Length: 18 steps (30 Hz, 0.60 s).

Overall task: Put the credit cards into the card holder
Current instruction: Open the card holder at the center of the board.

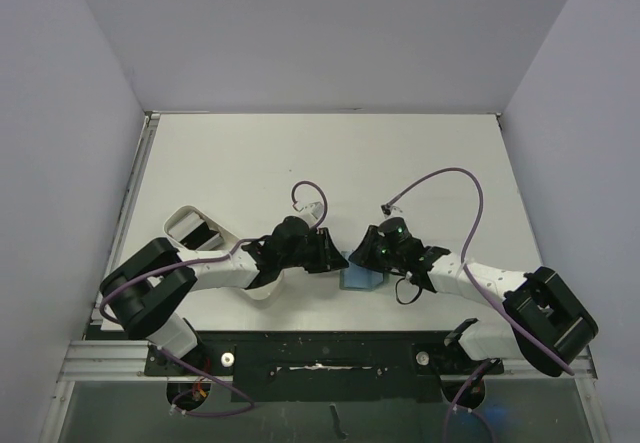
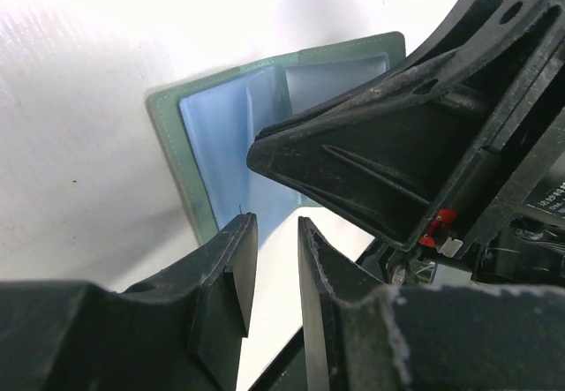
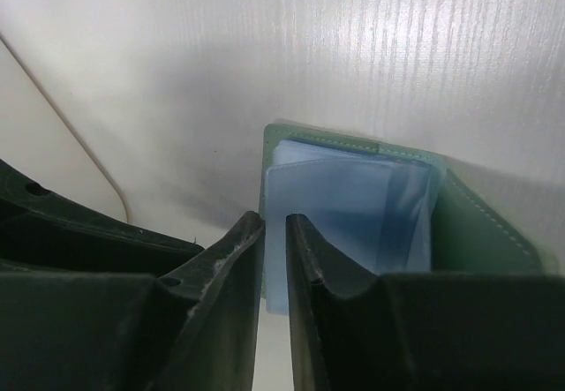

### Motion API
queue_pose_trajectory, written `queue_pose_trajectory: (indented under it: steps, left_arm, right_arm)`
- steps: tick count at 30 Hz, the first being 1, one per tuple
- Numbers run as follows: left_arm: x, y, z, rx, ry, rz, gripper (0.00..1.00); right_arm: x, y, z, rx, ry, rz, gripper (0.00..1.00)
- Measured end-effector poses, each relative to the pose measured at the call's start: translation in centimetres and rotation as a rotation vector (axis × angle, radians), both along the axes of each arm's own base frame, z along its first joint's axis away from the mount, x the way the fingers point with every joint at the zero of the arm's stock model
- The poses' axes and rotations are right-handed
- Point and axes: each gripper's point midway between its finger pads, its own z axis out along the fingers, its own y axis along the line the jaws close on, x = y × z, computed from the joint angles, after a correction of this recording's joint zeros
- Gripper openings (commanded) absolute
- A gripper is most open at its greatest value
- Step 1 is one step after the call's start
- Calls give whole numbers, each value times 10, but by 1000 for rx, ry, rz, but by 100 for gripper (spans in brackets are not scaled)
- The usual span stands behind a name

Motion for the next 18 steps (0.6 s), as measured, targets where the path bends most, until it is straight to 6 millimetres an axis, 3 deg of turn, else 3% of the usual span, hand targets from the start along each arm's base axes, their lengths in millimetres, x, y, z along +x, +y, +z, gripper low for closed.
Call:
queue_pose_trajectory:
  steps: [6,18]
  left_arm:
    - [-4,-1,-6,-13,21,-5,25]
    - [-4,0,-8,-8,24,0,29]
  right_arm:
    - [-1,-1,-2,-3,3,0,0]
    - [0,-4,16,7,-61,8,0]
